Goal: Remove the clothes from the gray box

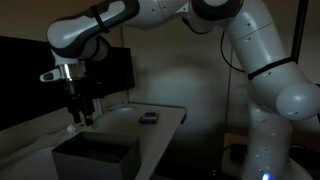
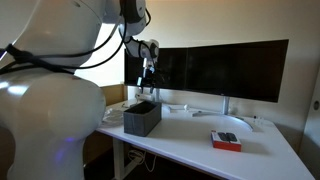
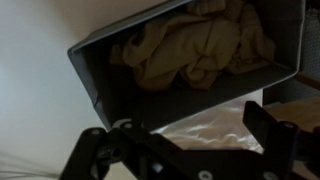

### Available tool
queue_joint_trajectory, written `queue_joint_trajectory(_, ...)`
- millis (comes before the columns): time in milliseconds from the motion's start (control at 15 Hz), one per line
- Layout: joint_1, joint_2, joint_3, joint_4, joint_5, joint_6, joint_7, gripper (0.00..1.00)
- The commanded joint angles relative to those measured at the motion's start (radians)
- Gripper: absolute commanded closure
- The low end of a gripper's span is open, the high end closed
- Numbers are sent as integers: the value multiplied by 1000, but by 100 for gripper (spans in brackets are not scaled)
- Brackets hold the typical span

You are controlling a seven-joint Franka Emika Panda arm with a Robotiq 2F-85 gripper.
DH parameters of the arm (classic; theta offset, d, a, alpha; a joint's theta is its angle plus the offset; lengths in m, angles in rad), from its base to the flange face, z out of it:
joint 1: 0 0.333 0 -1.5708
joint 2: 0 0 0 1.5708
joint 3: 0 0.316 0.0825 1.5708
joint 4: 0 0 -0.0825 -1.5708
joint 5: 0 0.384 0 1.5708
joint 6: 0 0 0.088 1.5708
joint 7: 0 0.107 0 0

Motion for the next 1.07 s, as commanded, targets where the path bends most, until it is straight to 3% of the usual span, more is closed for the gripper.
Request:
queue_joint_trajectory(0,-14,-101,-12,-206,-61,143,119,0)
queue_joint_trajectory(267,-13,-106,-4,-304,-89,296,234,0)
queue_joint_trajectory(533,8,-70,14,-347,-120,368,317,0)
queue_joint_trajectory(1000,71,29,-5,-417,-377,463,564,0)
